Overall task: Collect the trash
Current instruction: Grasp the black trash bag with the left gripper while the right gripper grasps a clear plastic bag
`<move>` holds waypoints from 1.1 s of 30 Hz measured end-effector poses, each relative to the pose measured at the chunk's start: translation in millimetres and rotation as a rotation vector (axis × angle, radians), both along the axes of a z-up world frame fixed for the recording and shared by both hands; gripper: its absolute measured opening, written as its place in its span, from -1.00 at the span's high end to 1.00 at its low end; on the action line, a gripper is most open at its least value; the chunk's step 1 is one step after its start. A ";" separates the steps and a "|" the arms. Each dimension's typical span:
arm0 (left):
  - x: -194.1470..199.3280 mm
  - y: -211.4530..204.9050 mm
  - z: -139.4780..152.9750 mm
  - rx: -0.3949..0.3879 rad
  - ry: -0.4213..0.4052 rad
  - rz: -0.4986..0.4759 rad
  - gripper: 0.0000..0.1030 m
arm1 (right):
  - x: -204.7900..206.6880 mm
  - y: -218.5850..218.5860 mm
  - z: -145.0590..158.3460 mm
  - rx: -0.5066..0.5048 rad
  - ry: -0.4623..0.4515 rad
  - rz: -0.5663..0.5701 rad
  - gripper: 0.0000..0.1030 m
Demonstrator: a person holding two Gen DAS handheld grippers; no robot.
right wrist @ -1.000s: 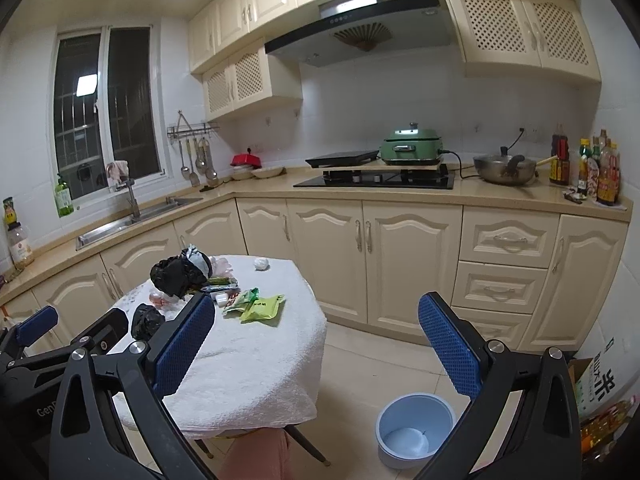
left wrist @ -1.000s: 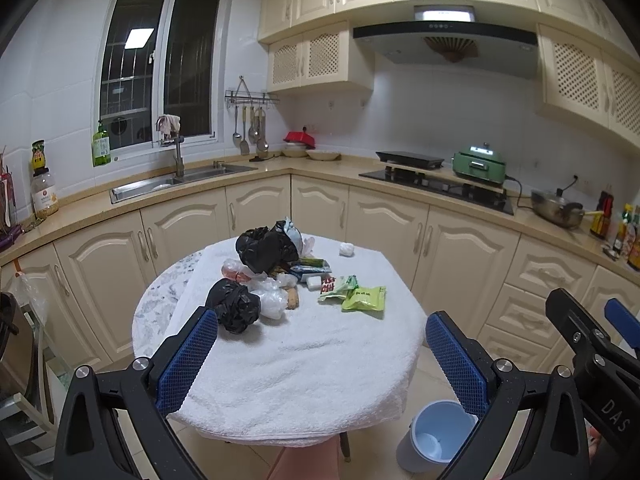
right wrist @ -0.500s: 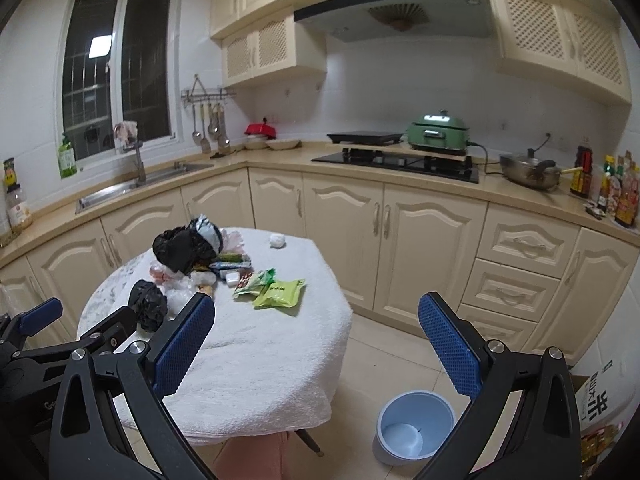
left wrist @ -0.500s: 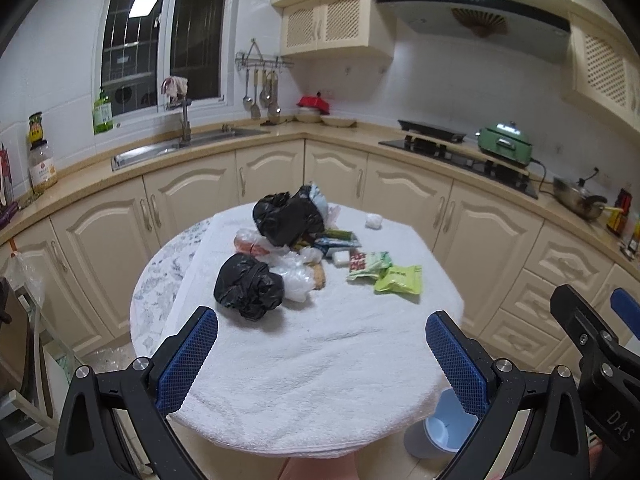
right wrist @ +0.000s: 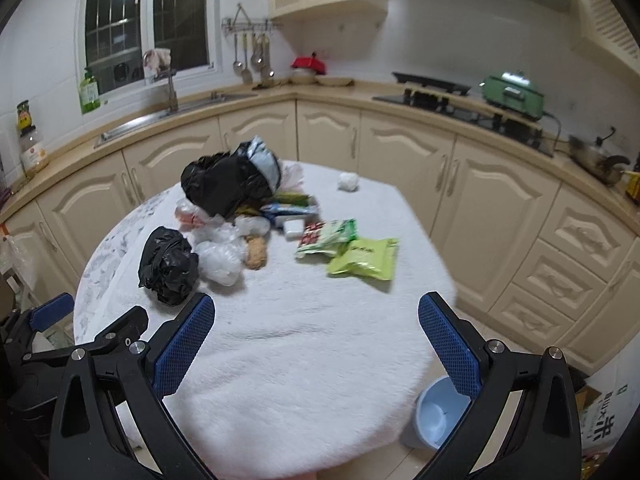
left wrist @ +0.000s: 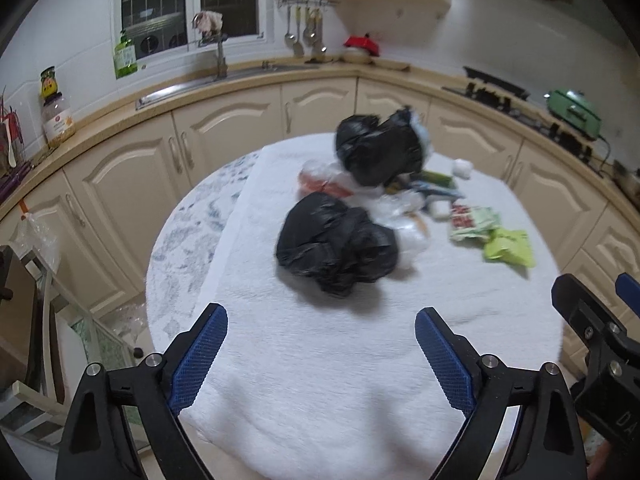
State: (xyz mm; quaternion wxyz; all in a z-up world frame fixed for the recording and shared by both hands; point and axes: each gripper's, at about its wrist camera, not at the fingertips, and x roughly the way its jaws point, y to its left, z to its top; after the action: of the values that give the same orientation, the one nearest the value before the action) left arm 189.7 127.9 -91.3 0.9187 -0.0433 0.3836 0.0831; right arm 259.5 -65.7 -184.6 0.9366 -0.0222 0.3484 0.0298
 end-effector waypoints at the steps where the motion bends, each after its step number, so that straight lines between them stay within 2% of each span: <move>1: 5.7 5.7 -4.0 -0.001 0.010 0.010 -0.78 | 8.3 6.5 -5.7 -0.006 0.010 0.008 -1.00; 8: 40.9 47.0 -27.4 -0.067 0.041 0.027 -0.81 | 54.1 43.0 -34.0 0.006 0.033 0.071 -1.00; 12: 58.1 66.4 -37.9 -0.100 0.055 0.031 -0.81 | 75.8 50.3 -45.8 0.023 0.049 0.083 -1.00; 17: 71.8 81.3 -43.1 -0.183 0.059 0.051 -0.81 | 92.9 46.2 -55.9 0.056 0.059 0.090 -1.00; 21: 79.9 80.2 -35.0 -0.218 0.034 0.061 -0.85 | 92.9 35.4 -54.6 0.045 0.008 0.056 -1.00; 23: 86.0 77.9 -33.0 -0.273 0.029 0.061 -0.98 | 94.1 26.2 -52.6 0.066 -0.001 0.048 -1.00; 25: 93.6 74.2 -33.5 -0.317 0.034 0.064 -0.99 | 94.4 16.7 -50.3 0.081 -0.004 0.029 -1.00; 29: 119.1 63.7 -43.5 -0.357 0.104 0.076 -0.99 | 91.8 4.0 -47.3 0.071 -0.016 -0.006 -1.00; 31: 131.8 58.5 -52.9 -0.340 0.147 0.098 -0.99 | 92.2 0.9 -46.3 0.052 -0.018 -0.009 -1.00; 33: 140.8 53.5 -62.7 -0.336 0.172 0.069 -0.96 | 92.4 -1.0 -46.1 0.026 -0.021 -0.012 -1.00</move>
State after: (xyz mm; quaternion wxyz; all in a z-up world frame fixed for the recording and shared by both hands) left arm 330.5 181.4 -154.0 0.8590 -0.2020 0.4675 0.0525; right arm 351.9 -66.7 -230.7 0.9406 -0.0081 0.3382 0.0286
